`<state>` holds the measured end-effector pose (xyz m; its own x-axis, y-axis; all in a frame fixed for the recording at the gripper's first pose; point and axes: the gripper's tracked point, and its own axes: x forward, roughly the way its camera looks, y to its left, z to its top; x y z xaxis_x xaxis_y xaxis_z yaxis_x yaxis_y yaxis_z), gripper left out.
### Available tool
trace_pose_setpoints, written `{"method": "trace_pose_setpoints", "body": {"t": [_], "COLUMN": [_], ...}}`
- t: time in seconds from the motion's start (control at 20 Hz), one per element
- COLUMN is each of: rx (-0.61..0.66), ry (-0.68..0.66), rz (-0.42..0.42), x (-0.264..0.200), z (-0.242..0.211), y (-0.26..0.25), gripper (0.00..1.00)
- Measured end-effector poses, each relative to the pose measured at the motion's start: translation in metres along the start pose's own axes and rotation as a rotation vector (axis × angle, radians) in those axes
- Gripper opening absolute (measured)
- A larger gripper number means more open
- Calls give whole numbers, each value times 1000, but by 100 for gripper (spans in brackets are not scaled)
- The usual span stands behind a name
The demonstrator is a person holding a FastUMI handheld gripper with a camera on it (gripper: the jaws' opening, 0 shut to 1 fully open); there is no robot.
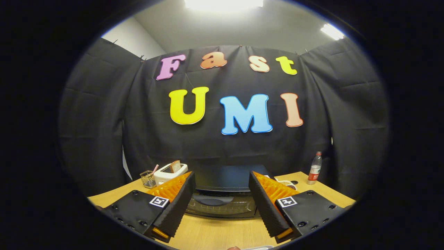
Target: Open the toaster oven, put the food inside, and close the toaster oven door.
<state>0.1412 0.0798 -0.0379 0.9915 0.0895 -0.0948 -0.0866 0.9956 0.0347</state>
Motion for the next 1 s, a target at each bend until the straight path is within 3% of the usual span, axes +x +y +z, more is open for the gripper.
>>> {"method": "trace_pose_setpoints", "body": {"t": [0.45, 0.7, 1.0], "rx": [-10, -42, -23], "ry": [158, 217, 190], "rz": [-59, -95, -99], "x": [87, 97, 93], "z": [-72, -100, -104], "y": [7, 4, 5], "gripper": [98, 98, 98]}}
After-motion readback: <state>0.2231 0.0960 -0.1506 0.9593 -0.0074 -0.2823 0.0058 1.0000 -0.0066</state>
